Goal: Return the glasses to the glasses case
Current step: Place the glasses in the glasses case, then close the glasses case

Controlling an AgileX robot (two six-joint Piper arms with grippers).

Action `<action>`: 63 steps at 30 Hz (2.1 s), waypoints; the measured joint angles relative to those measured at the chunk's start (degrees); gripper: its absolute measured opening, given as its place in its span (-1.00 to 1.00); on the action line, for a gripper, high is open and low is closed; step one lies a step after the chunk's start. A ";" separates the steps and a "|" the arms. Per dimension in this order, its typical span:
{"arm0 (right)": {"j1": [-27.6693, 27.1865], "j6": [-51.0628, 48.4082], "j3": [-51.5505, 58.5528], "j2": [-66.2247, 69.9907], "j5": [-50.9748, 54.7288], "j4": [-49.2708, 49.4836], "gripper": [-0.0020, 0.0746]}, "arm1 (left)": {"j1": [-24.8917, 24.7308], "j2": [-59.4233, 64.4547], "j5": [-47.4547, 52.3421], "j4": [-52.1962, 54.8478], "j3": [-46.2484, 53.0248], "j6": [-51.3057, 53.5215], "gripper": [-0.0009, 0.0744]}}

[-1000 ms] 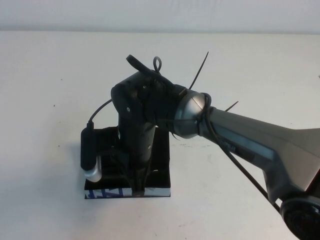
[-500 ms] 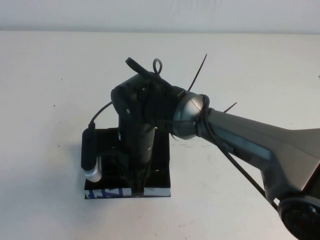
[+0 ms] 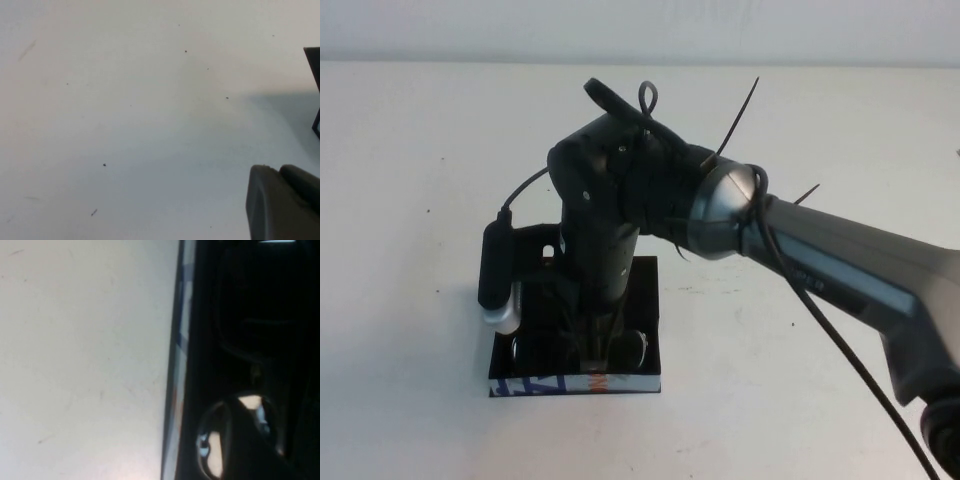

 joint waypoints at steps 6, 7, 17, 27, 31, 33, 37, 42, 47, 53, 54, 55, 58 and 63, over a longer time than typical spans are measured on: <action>0.00 6.20 0.10 -4.05 0.11 -3.53 -0.37 | 0.00 0.00 0.00 0.00 0.00 0.00 -0.98; 0.00 6.65 0.34 -4.72 0.11 -3.83 -0.37 | 0.00 0.00 0.00 0.00 0.00 0.00 -0.98; 0.11 11.25 22.01 -23.75 -4.60 -6.45 -0.82 | 0.00 0.00 0.00 0.00 0.00 0.00 -0.98; -3.35 17.61 26.77 -27.02 -9.90 -1.69 -0.98 | 0.00 0.00 0.00 0.00 0.00 0.00 -0.98; -3.35 17.70 26.77 -27.02 -10.40 0.27 -0.98 | 0.00 0.00 0.00 0.00 0.00 0.00 -0.98; -3.35 17.73 26.77 -27.02 -10.40 1.48 -0.98 | 0.00 0.00 0.00 0.00 0.00 0.00 -0.98; -3.35 17.83 26.77 -27.02 -10.45 3.21 -0.98 | 0.00 0.00 -1.28 0.91 0.00 -0.07 -0.98; -3.35 17.83 26.77 -27.02 -11.14 4.27 -0.98 | 0.00 0.00 -10.36 -6.42 0.00 -8.76 -0.98; -3.35 19.76 26.90 -27.02 -11.70 5.86 -0.98 | 0.00 0.00 -16.13 -11.23 0.00 -14.81 -0.98; -3.69 28.67 26.90 -26.53 -14.96 6.55 -0.98 | -2.59 9.49 -6.84 -14.59 -7.23 -18.02 -0.98; -3.81 29.77 26.90 -26.39 -15.19 6.64 -0.98 | -3.57 13.08 -4.27 -14.59 -9.57 -17.31 -0.98; -3.93 30.41 26.90 -26.12 -15.32 6.64 -0.98 | -4.43 16.98 -1.73 -14.71 -11.57 -16.23 -0.98; -4.45 32.21 27.01 -25.67 -15.32 6.64 -0.98 | -7.59 28.40 4.58 -16.15 -18.67 -9.87 -0.98; -6.04 32.95 27.10 -25.63 -15.13 6.94 -0.98 | -10.01 45.98 12.37 -30.87 -26.03 11.82 -0.98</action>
